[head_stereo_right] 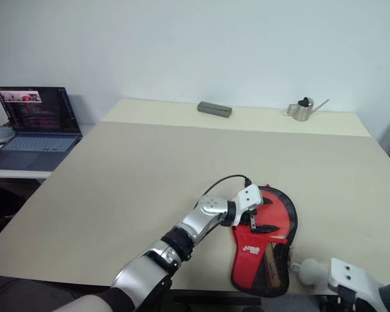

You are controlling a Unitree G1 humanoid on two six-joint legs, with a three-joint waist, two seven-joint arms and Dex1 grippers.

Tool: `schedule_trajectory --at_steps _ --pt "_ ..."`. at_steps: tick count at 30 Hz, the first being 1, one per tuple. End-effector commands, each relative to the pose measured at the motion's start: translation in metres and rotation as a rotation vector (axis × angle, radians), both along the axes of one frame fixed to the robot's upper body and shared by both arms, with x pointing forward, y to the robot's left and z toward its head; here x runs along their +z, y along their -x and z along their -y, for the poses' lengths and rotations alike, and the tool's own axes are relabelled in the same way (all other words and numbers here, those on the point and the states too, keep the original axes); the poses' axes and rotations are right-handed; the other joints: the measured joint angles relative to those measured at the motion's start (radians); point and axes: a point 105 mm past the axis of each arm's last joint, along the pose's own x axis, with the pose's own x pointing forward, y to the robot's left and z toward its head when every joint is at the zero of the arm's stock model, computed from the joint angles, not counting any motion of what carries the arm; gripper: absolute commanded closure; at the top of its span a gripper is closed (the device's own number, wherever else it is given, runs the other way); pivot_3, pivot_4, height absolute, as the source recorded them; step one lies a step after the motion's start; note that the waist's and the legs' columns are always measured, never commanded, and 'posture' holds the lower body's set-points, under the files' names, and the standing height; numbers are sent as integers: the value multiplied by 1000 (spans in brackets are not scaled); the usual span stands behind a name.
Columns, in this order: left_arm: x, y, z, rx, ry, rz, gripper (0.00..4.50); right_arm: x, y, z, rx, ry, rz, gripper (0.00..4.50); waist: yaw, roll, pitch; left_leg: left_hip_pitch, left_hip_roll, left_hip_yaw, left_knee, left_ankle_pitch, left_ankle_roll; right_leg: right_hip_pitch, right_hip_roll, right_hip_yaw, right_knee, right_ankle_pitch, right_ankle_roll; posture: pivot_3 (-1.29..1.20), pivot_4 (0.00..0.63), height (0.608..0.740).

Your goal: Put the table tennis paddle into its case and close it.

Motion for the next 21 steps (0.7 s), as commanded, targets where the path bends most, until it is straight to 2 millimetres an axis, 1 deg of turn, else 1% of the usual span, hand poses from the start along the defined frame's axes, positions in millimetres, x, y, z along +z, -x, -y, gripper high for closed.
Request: schedule_trajectory --at_steps 1,4,6,9,11,12,14,16,18,21 --pt "-106 33 -61 97 -334 -307 0 8 -13 -4 -3 -23 78 4474 0 0 0 0 0 -2 0 0 0 1 0 -2 -3 0 0 0 150 740" --pt "-106 33 -61 96 -335 -306 0 21 -21 -7 -16 -84 103 4474 2 0 0 -1 -1 -4 0 -1 0 3 -3 -12 -4 1 2 0 150 740" --pt "-106 33 -60 94 -335 -306 0 29 -29 -6 -58 -117 126 4474 2 0 0 -1 0 -6 0 -1 -1 5 -2 -16 -4 1 2 0 150 740" --pt "-106 33 -59 94 -332 -307 0 51 -52 -3 -137 -176 217 3944 3 0 0 0 0 -9 0 -1 -1 6 -2 -18 -3 1 2 0 150 740" --pt "-106 34 -59 95 -331 -308 0 57 -62 2 -164 -168 274 3314 4 1 0 0 -1 -9 0 -1 -1 7 -2 -19 -3 2 3 0 150 740" --pt "-106 34 -60 95 -331 -308 0 59 -65 4 -176 -165 292 2910 4 0 0 -1 -1 -10 0 -1 -1 7 -2 -19 -3 2 3 0 150 740" --pt "-106 34 -60 96 -332 -309 0 57 -76 14 -188 -97 362 2332 4 0 0 -1 -1 -10 0 -1 -1 7 -2 -19 -3 2 3 0 150 740" --pt "-106 34 -60 95 -333 -310 0 51 -76 22 -158 -24 379 1674 5 0 0 -1 -2 -10 0 -1 -1 7 -2 -19 -3 2 3 0 150 740" --pt "-106 34 -60 94 -333 -309 0 48 -72 22 -125 -16 366 989 5 0 0 -1 -1 -10 0 -1 -1 7 -2 -19 -3 2 3 0 150 740" --pt "-106 33 -59 95 -330 -307 0 46 -74 20 -93 -13 390 45 4 1 0 0 -1 -10 0 -1 -1 7 -2 -19 -3 2 3 0 150 740"
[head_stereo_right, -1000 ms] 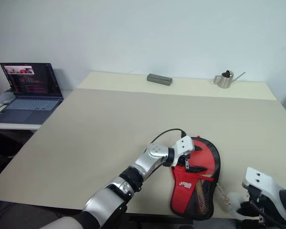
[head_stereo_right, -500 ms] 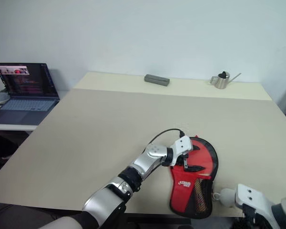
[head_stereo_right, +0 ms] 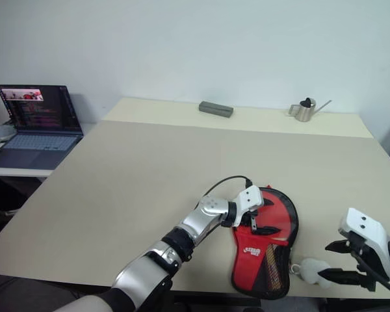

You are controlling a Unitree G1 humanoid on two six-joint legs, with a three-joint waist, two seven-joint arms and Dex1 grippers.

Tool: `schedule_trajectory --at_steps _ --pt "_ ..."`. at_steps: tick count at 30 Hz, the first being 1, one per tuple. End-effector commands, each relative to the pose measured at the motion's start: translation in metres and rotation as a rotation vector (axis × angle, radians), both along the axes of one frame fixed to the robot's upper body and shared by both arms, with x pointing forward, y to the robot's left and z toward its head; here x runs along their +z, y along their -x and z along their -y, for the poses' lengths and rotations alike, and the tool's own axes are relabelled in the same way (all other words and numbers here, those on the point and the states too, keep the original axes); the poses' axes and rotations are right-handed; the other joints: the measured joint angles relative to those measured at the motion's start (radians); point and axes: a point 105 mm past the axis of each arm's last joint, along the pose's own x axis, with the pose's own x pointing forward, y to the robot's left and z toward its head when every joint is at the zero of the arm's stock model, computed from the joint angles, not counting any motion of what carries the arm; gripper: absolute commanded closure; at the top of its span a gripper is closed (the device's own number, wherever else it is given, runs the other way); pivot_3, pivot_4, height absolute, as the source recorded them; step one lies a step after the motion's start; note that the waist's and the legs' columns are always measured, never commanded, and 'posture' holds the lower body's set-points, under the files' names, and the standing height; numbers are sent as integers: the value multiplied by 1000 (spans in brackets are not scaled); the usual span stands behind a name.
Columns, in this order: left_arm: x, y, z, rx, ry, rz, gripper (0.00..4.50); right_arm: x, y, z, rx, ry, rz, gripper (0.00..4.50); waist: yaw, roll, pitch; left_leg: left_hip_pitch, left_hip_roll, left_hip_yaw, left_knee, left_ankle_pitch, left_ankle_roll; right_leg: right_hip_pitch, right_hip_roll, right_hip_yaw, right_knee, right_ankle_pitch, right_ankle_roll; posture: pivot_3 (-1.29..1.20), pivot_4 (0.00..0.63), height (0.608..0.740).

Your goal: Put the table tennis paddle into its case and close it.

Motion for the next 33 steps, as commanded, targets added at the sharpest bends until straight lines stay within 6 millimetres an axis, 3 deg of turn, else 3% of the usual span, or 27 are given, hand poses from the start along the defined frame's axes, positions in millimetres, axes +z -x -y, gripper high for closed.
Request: schedule_trajectory --at_steps 1,11,22,25,33 --pt "-105 30 -61 110 -336 -297 0 3 -6 -4 59 29 63 45 0 0 0 0 0 0 0 0 0 0 0 0 0 0 0 0 150 740" --pt "-104 30 -61 107 -335 -293 0 -28 -7 -20 119 17 57 45 0 0 0 0 0 0 0 0 0 0 0 0 0 1 2 0 150 740" --pt "-103 28 -62 111 -338 -288 0 -61 -20 -11 142 123 92 45 0 2 1 1 0 0 0 0 1 2 1 0 0 1 2 0 150 740" --pt "-103 27 -63 111 -338 -288 0 -65 -18 -10 166 144 99 649 0 2 1 1 0 0 0 0 0 2 1 0 0 1 2 0 150 740" --pt "-104 28 -62 109 -345 -282 0 -60 -19 -13 164 129 123 3290 0 2 1 2 0 0 0 0 1 3 2 0 0 2 4 0 150 740"
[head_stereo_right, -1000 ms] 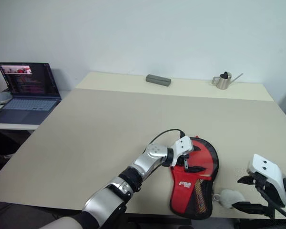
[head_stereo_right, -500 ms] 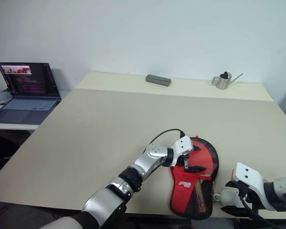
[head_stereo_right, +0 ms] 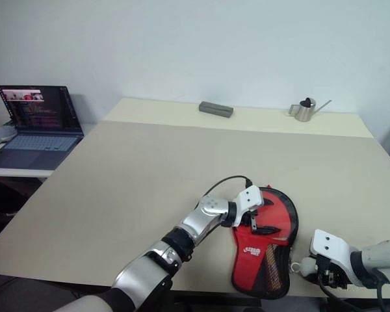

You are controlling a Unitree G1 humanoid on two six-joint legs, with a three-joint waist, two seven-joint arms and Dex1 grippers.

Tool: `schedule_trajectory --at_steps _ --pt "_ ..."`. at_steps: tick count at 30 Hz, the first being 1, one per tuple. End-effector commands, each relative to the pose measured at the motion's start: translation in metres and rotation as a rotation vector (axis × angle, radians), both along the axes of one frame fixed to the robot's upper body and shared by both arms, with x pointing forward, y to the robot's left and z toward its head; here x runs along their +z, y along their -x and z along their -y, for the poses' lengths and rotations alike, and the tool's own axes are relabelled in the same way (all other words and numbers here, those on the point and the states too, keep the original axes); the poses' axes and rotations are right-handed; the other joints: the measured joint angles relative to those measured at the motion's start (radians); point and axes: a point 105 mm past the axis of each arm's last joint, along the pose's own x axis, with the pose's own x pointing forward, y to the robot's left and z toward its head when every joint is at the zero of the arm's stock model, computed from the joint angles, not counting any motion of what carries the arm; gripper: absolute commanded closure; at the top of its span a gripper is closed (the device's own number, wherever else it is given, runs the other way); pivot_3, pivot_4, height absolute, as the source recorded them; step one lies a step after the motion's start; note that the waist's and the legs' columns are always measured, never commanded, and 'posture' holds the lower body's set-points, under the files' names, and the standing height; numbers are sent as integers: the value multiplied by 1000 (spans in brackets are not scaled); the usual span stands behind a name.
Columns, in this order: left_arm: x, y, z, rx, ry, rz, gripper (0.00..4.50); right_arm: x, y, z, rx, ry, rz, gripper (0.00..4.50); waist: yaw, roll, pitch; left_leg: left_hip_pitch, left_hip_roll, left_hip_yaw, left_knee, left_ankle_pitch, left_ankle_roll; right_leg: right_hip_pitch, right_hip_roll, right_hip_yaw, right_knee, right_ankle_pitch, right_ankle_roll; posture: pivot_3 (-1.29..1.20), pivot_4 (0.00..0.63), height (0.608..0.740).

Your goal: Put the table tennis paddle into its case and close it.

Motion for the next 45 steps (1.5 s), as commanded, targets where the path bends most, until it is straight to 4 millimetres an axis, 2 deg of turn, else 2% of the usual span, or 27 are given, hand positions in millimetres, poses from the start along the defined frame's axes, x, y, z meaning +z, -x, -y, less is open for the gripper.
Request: schedule_trajectory --at_steps 1,4,6,15,26,36,45 --pt "-104 28 -62 105 -346 -283 0 8 -2 -2 16 4 38 3554 0 0 0 0 0 0 0 0 0 0 0 0 0 0 0 0 150 740" --pt "-105 29 -63 98 -357 -282 0 6 4 -2 23 10 22 4095 0 0 0 0 0 0 0 0 0 0 0 0 0 0 0 0 150 740" --pt "-106 29 -64 94 -363 -284 0 7 6 -3 23 6 16 4208 0 0 0 0 0 0 0 0 0 0 0 0 0 0 0 0 150 740" --pt "-109 34 -65 79 -378 -289 0 13 36 -7 74 -16 -102 4224 0 0 -1 2 0 -1 0 0 -1 2 0 -1 0 -1 -1 0 150 740" --pt "-112 36 -66 84 -382 -295 0 12 62 -8 146 -1 -190 4241 1 -1 -1 5 1 -3 0 -2 -3 6 -1 -1 0 -4 -6 0 150 740" --pt "-113 37 -67 85 -381 -301 0 0 98 -34 354 2 -259 4250 1 -2 -2 5 1 -4 0 -2 -3 6 -1 -1 0 -4 -6 0 150 740" --pt "-113 38 -66 90 -379 -305 0 -4 116 -36 509 33 -286 4256 2 -4 -4 6 1 -4 0 -3 -5 7 -1 -2 0 -5 -8 0 150 740"
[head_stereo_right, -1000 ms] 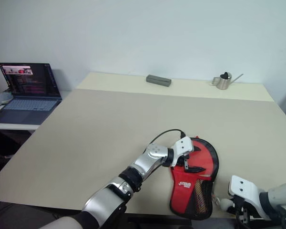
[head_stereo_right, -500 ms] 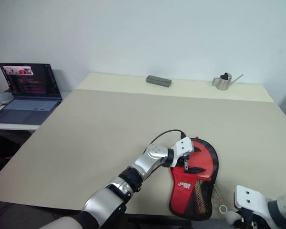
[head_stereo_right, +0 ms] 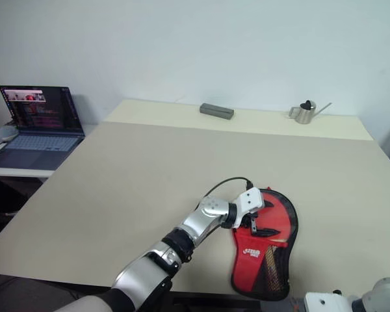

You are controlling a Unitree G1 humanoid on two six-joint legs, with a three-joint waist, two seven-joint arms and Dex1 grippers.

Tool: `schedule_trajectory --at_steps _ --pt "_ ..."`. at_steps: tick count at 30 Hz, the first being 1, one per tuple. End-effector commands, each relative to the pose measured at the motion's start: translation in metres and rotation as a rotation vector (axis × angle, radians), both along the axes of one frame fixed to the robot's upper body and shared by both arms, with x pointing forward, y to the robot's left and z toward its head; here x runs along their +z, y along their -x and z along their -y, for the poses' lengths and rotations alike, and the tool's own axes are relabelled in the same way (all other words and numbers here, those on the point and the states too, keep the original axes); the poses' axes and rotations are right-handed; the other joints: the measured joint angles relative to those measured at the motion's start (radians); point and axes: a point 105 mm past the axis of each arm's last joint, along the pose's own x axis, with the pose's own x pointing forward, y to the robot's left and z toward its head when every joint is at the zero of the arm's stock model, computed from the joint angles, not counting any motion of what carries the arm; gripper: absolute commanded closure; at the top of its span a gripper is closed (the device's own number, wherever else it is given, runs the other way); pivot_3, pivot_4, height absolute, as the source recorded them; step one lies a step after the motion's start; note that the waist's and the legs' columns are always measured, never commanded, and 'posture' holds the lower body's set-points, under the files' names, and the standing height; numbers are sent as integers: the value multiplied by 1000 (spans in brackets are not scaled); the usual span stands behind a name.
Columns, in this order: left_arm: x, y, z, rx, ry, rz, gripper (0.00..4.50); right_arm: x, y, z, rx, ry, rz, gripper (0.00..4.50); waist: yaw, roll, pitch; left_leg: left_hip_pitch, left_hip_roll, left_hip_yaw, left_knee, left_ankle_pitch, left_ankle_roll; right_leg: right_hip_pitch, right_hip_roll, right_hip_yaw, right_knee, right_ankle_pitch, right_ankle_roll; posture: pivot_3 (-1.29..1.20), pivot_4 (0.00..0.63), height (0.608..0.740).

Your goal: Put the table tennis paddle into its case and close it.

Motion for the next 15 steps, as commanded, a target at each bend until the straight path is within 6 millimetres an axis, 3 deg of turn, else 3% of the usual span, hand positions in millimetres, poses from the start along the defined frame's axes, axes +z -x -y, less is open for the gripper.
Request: schedule_trajectory --at_steps 1,6,13,15 --pt "-109 34 -66 106 -360 -300 0 -2 14 -7 79 -27 -55 4260 0 -1 -1 0 0 0 0 0 0 0 0 0 0 0 0 0 150 740" --pt "-109 34 -65 110 -359 -299 0 -10 24 -7 113 -31 -67 4260 1 -2 -1 0 0 0 0 0 0 0 0 0 0 0 0 0 150 740" --pt "-108 34 -64 109 -359 -298 0 -11 7 -6 17 -52 0 4260 1 -2 -1 2 0 0 0 0 0 2 0 0 0 -1 0 0 150 740" --pt "-108 34 -63 109 -358 -297 0 -8 7 -3 -18 -45 -28 3559 1 -2 -1 2 0 0 0 0 0 2 0 0 0 -1 0 0 150 740"
